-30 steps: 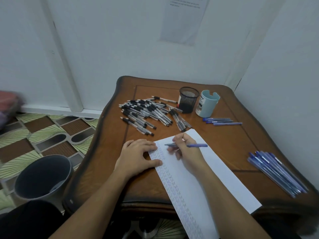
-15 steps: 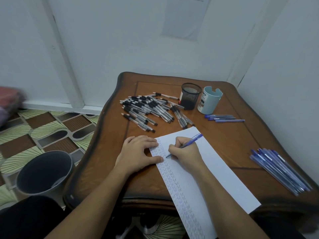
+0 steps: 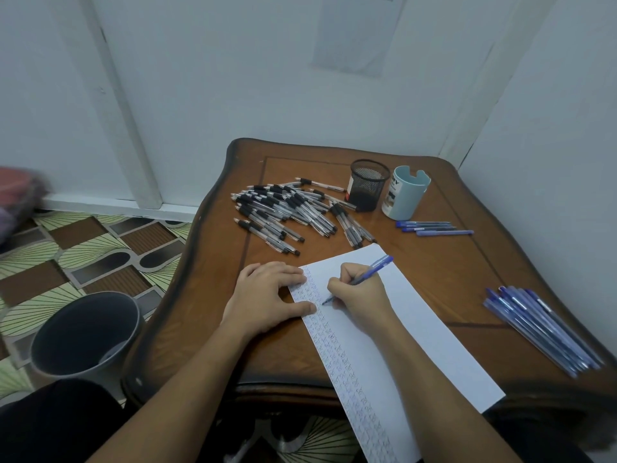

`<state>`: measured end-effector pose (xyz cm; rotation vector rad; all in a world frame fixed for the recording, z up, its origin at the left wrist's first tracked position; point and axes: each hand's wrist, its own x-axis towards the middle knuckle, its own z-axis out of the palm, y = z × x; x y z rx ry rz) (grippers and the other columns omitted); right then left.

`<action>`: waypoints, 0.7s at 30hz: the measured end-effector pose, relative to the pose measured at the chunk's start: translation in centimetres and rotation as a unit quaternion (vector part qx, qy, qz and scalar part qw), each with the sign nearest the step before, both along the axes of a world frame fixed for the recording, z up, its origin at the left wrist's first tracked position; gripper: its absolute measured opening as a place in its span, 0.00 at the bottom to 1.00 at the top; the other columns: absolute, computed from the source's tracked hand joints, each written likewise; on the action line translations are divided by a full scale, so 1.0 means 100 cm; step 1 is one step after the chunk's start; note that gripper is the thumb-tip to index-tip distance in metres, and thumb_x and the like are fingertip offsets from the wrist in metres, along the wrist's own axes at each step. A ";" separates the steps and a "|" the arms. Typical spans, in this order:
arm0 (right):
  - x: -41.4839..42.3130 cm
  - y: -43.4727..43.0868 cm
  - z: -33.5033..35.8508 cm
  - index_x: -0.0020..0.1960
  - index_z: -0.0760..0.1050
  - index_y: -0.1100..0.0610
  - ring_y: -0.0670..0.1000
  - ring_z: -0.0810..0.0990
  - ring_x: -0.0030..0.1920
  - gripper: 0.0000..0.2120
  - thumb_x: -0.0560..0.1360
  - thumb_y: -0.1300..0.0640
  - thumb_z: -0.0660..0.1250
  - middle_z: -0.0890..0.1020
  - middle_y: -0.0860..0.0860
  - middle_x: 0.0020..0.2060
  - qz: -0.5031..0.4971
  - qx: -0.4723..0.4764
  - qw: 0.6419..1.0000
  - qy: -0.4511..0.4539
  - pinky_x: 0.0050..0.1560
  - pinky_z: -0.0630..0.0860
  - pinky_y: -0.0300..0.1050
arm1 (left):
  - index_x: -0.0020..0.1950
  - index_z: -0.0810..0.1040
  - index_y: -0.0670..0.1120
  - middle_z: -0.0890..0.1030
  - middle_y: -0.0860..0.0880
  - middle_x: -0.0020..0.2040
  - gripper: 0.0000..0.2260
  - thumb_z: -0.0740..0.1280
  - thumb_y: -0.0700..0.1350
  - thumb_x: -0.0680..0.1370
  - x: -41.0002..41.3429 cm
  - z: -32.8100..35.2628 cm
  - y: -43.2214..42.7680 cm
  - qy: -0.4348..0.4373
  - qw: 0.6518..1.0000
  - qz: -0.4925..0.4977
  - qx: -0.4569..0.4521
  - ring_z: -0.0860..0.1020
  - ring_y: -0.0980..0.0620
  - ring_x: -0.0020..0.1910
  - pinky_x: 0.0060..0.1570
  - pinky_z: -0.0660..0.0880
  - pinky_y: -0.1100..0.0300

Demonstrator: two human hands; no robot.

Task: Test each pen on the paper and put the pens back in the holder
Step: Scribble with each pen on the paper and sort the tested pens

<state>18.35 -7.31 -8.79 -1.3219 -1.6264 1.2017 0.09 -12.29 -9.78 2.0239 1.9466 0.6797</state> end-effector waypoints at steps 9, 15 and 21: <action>0.000 -0.001 -0.001 0.29 0.68 0.54 0.47 0.76 0.30 0.18 0.73 0.64 0.70 0.70 0.50 0.26 -0.003 0.006 1.000 0.005 0.34 0.74 0.41 | 0.65 0.75 0.61 0.71 0.64 0.68 0.29 0.66 0.71 0.67 -0.001 -0.001 0.001 -0.001 1.000 -0.001 -0.002 0.62 0.63 0.70 0.71 0.50 0.54; 0.001 0.000 -0.002 0.28 0.68 0.54 0.47 0.75 0.29 0.18 0.72 0.64 0.70 0.69 0.48 0.24 -0.005 0.002 1.000 0.000 0.34 0.74 0.42 | 0.65 0.75 0.61 0.71 0.64 0.68 0.29 0.66 0.71 0.67 -0.001 -0.001 0.001 -0.001 1.000 -0.002 -0.004 0.62 0.63 0.70 0.71 0.50 0.54; 0.001 0.000 -0.002 0.30 0.68 0.56 0.43 0.74 0.27 0.16 0.73 0.64 0.70 0.69 0.49 0.24 -0.003 0.010 1.000 0.001 0.31 0.72 0.37 | 0.65 0.76 0.60 0.72 0.63 0.67 0.32 0.65 0.73 0.65 -0.001 -0.001 0.001 -0.005 1.000 -0.009 0.005 0.64 0.63 0.69 0.70 0.51 0.53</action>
